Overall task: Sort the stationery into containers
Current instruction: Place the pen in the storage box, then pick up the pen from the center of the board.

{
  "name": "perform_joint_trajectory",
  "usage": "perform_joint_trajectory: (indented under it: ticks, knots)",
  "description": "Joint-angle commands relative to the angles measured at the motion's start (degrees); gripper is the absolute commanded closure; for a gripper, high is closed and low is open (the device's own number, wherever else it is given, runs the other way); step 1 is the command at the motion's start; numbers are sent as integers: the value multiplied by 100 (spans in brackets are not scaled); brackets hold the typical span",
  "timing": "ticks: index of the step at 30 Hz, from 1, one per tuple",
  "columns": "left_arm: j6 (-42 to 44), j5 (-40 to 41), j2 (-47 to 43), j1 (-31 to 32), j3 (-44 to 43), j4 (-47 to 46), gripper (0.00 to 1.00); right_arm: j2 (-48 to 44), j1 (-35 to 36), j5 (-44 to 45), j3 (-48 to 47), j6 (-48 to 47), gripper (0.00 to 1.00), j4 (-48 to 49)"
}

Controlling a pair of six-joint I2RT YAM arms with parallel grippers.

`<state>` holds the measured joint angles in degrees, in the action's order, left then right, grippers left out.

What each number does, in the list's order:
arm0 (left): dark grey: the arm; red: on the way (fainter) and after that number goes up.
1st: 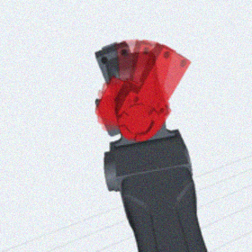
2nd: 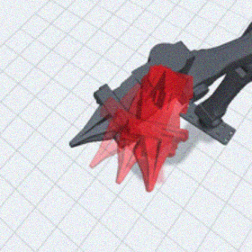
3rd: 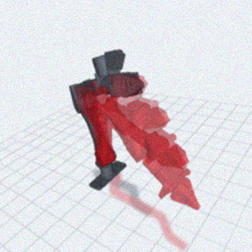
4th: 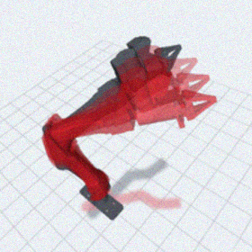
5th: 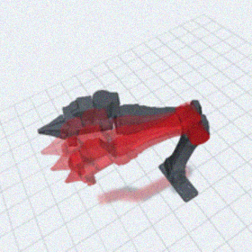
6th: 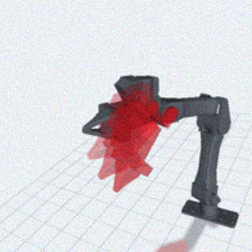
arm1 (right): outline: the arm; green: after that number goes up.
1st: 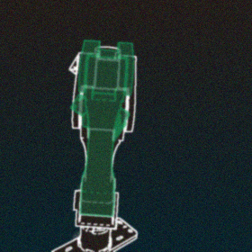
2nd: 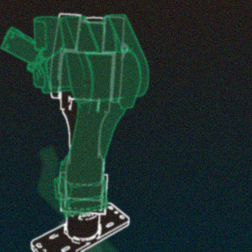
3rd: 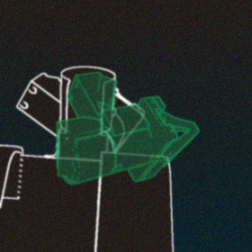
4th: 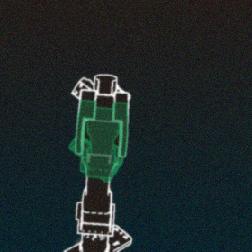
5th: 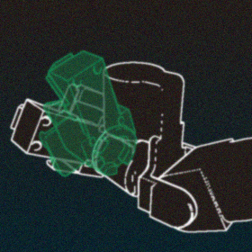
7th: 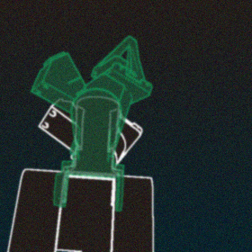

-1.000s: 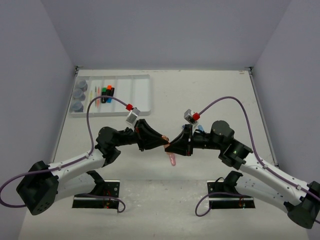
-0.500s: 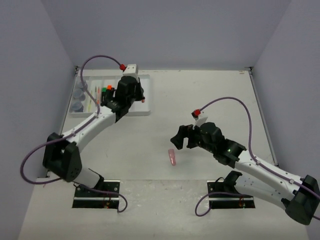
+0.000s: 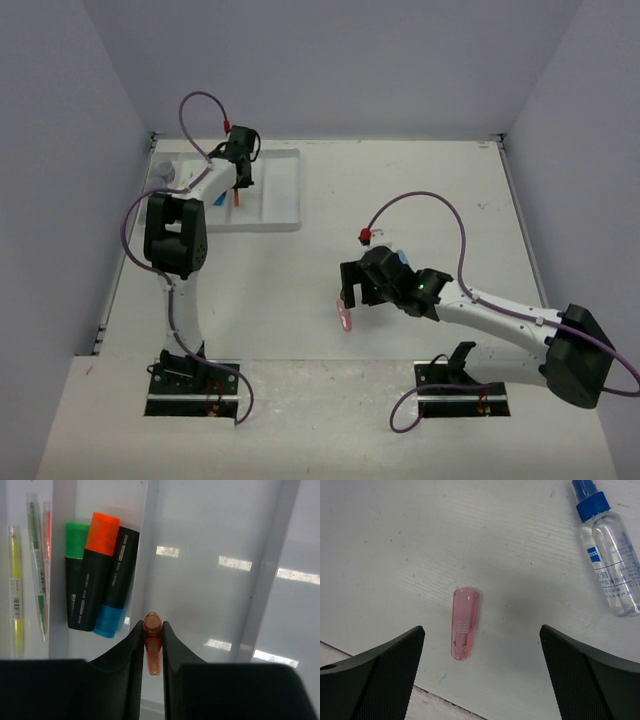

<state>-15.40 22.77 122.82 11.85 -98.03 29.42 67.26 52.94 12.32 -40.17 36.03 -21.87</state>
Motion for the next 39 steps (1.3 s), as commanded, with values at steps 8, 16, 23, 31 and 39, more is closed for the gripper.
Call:
perform_joint_trajectory:
  ticks: [8, 16, 23, 31, 39]
  knots:
    - [-178, -906, -840, 207, 258, -90, 8, 1446, 686, 478, -1126, 397, 37, -648]
    - [-486, -1069, -3334, 976, 1693, -784, 0, 2184, 1103, 389, -1205, 778, 48, -749]
    - [-617, -1465, -4975, 1494, 3118, -1239, 0, 2630, 1131, 499, -957, 1064, 62, -629]
    - [-1560, -3599, -6557, 1645, 5573, -3193, 0, 2471, 1181, 540, -930, 1083, 100, -486]
    - [-3470, -5123, -7010, 2002, 7524, -6441, 0, -101, 1193, 1309, -246, -67, 100, 874]
